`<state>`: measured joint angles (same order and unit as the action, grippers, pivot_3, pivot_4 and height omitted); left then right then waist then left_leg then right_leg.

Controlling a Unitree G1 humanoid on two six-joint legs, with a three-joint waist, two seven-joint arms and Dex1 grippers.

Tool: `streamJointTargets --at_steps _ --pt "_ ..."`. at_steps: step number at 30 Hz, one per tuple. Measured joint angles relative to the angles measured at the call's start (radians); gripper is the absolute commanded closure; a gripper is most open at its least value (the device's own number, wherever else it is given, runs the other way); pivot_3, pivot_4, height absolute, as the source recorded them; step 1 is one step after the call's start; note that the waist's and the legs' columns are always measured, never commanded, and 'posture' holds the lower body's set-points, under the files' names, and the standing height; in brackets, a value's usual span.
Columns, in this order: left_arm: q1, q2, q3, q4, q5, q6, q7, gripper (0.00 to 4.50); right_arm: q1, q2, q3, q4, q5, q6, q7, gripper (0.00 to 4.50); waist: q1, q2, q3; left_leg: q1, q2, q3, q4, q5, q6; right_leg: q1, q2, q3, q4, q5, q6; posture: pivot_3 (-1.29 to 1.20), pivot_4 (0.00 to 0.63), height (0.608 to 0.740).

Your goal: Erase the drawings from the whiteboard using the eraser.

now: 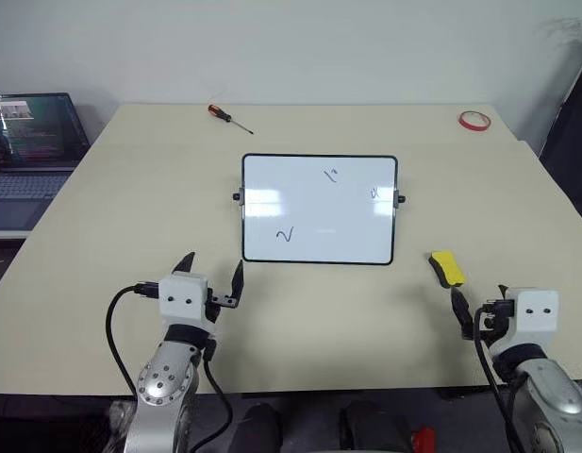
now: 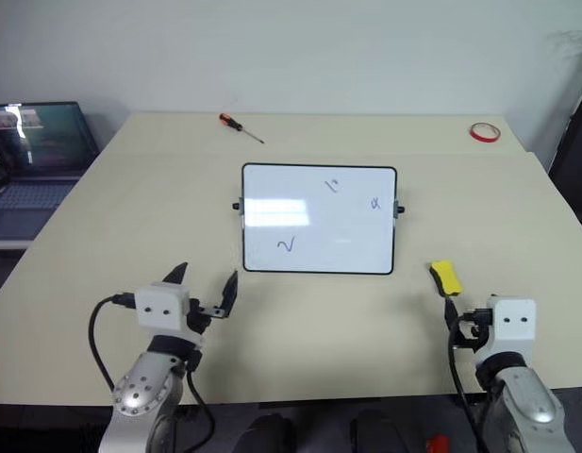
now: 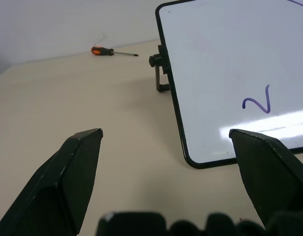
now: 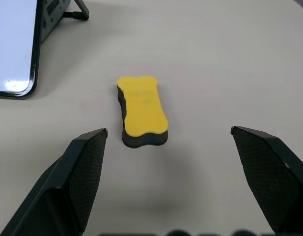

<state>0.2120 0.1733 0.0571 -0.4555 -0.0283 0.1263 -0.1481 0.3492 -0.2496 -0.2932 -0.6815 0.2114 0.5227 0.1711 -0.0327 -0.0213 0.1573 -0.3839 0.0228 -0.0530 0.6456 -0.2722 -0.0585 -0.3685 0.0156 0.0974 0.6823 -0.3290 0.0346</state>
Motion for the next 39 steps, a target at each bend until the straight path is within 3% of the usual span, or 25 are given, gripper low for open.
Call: streamJointTargets --at_steps 19,31,39 --pt "-0.095 0.006 0.003 0.111 0.000 -0.050 -0.016 0.00 -0.048 0.046 0.048 0.014 -0.027 0.003 -0.044 0.09 0.000 0.000 0.000 0.000 0.000 0.000 0.000 0.000 0.000 0.000 0.000 0.000 0.000 0.000 0.000 0.00 0.150 0.740" --pt "-0.018 0.018 0.035 0.082 -0.002 -0.043 -0.003 0.00 -0.020 0.057 0.054 0.020 -0.031 -0.013 -0.038 0.09 0.000 0.000 0.000 0.001 0.001 -0.001 0.000 0.000 0.000 0.000 -0.001 0.000 0.000 0.000 0.000 0.00 0.150 0.740" --pt "-0.067 0.021 0.024 0.085 -0.003 -0.045 -0.011 0.00 -0.046 0.054 0.060 0.035 -0.032 -0.015 -0.033 0.09 0.001 0.000 0.000 0.000 0.000 0.000 0.000 0.000 0.000 0.000 0.000 -0.001 0.000 0.000 0.000 0.00 0.150 0.740"
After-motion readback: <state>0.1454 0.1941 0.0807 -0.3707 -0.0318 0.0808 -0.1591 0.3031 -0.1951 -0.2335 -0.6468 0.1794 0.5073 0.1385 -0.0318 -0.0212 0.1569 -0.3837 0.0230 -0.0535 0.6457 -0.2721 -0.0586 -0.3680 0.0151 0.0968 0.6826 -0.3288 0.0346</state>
